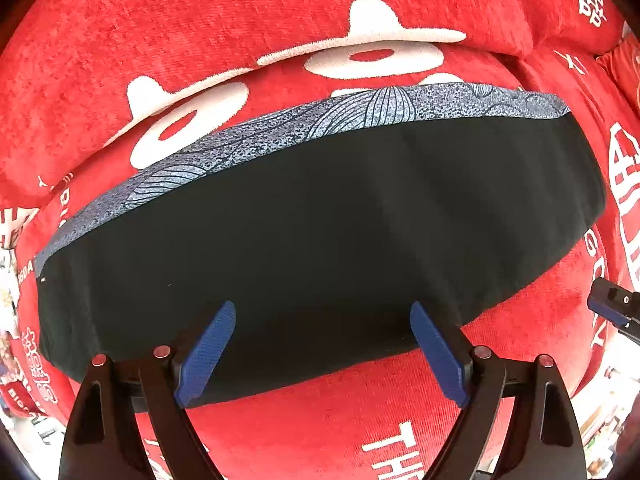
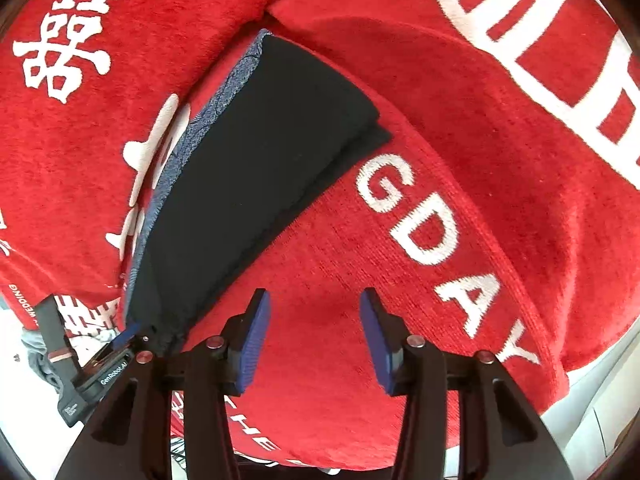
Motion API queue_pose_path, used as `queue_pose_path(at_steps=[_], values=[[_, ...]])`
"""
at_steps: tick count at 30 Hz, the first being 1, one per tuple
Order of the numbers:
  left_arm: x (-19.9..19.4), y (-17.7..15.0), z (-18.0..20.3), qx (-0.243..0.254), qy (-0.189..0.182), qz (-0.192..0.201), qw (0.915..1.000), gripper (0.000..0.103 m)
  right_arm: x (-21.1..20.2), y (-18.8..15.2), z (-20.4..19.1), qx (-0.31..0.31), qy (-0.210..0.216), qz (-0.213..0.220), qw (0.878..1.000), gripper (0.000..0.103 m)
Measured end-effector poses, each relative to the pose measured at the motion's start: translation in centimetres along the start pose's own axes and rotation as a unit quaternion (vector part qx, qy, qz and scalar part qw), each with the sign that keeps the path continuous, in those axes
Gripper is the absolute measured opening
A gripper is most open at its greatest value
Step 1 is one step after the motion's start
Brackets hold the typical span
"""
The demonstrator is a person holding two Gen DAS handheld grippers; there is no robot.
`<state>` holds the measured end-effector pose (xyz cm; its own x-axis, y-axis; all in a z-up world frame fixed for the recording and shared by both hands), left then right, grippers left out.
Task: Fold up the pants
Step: 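Grasp the end of the folded black trousers with the right tool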
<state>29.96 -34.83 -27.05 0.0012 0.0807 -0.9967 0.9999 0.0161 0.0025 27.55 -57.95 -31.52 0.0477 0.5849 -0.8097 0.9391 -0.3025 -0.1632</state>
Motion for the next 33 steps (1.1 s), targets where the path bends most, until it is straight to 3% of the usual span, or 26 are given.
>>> queue_pose_path(at_steps=[8, 10, 16, 21, 26, 33], values=[[0.1, 0.0, 1.1, -0.008, 0.0, -0.001, 1.0, 0.09, 0.7, 0.4, -0.7, 0.005, 0.029, -0.012, 0.999, 0.05], [-0.4, -0.4, -0.2, -0.008, 0.0, -0.003, 1.0, 0.09, 0.8, 0.6, -0.9, 0.01, 0.041, -0.013, 0.999, 0.05], [-1.7, 1.3, -0.2, -0.021, -0.023, 0.013, 0.9994, 0.09, 1.2, 1.4, -0.9, 0.047, 0.101, -0.01, 0.994, 0.05], [-2.2, 3.3, 1.8, -0.017, -0.041, 0.031, 0.9985, 0.09, 1.4, 2.5, -0.4, 0.084, 0.146, 0.002, 0.986, 0.05], [2.3, 2.1, 2.2, -0.022, -0.044, 0.013, 0.9987, 0.09, 1.9, 3.3, 0.9, 0.136, 0.196, 0.023, 0.971, 0.05], [2.4, 1.4, 2.4, -0.022, -0.055, 0.023, 0.998, 0.09, 2.3, 5.2, -0.1, 0.149, 0.241, 0.066, 0.957, 0.055]])
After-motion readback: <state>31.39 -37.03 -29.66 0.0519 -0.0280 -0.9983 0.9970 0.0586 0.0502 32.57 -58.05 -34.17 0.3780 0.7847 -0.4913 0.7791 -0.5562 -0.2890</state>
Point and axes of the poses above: each gripper's, at about its wrist camera, not at the fingertips, and x roughly the way its jaws point, z to its right, y to its top, the point moved 7 cm from there along x, roughly the way its jaws point, and after that the axes turned 2 degrees about -z, right-handed, at the moved point
